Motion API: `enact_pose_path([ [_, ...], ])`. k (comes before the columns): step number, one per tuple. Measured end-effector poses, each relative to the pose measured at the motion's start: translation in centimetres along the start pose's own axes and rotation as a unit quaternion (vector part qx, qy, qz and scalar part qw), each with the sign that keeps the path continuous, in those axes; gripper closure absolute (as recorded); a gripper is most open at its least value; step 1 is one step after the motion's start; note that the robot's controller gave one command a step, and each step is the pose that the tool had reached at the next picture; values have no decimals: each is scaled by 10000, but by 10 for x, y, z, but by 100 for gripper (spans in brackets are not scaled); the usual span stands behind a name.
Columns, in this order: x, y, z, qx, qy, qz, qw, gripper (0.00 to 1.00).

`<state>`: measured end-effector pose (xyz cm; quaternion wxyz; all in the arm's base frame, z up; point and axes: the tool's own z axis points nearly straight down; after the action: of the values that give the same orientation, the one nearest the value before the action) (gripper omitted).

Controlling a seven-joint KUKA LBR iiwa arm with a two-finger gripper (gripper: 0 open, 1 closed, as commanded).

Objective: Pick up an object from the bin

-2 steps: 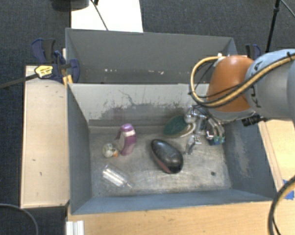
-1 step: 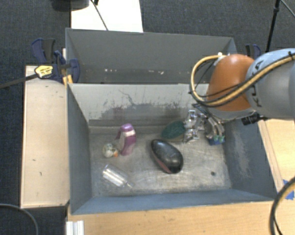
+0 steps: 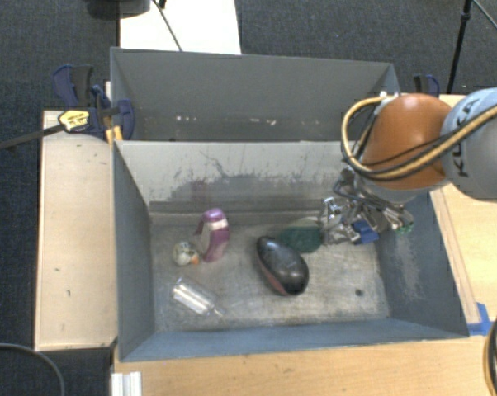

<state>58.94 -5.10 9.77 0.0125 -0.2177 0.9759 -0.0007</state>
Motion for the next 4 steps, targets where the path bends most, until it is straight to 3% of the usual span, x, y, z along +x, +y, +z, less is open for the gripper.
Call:
enact_pose_path([
  [1, 23, 8, -158, -22, 71, -1484, 9889, 100],
  [2, 24, 9, -155, -49, 98, -1468, 9891, 0],
  [3, -25, 64, -1, -82, 116, -1855, 9825, 0],
  [4, -26, 61, -6, -57, 92, -1829, 9831, 100],
])
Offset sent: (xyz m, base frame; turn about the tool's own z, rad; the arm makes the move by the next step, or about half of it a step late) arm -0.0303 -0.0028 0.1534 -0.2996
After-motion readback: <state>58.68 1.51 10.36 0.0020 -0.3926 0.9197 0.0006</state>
